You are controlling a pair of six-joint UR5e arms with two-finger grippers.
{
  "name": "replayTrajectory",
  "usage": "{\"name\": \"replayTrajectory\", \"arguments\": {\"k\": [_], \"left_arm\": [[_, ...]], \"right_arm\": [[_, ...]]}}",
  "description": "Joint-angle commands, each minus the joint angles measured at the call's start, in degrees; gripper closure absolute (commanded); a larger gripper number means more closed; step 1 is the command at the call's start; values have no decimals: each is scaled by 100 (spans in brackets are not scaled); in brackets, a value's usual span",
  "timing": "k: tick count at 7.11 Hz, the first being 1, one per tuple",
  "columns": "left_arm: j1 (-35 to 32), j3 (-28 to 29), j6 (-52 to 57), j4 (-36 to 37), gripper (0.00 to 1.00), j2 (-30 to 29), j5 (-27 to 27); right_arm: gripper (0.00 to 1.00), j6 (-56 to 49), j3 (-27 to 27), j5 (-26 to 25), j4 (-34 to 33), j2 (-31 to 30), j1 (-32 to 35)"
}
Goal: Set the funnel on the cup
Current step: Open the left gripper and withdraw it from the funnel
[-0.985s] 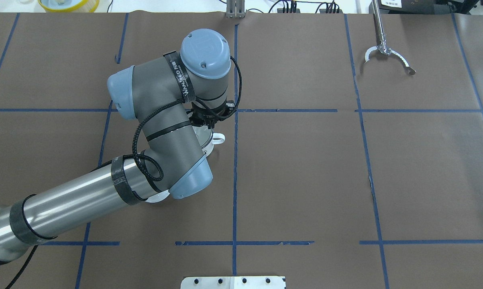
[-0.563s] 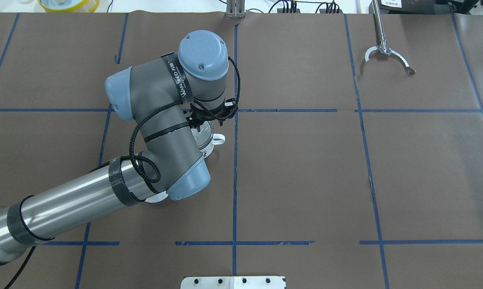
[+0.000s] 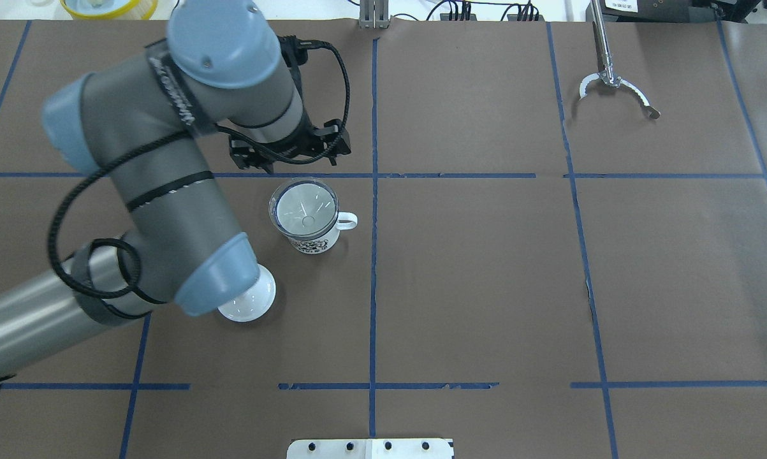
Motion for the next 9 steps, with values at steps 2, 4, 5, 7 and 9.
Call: {"name": "replayTrajectory", "arguments": {"k": [2,4,5,7,9], "left_arm": [[-1776,-663,3170,-39,0,1551,-837],[-3244,-393,5840,-74,0,2448,-1313],[-3694,36,6505,-187,0,2792,-1332],[-4653,723,7334,-1202,0,3931,-2380],[-4771,1364,7277,-1499,0,4509,-2449]], "right_arm": [[0,0,0,0,0,0,0],[0,0,0,0,0,0,0],[0,0,0,0,0,0,0],[0,0,0,0,0,0,0],[0,0,0,0,0,0,0]]}}
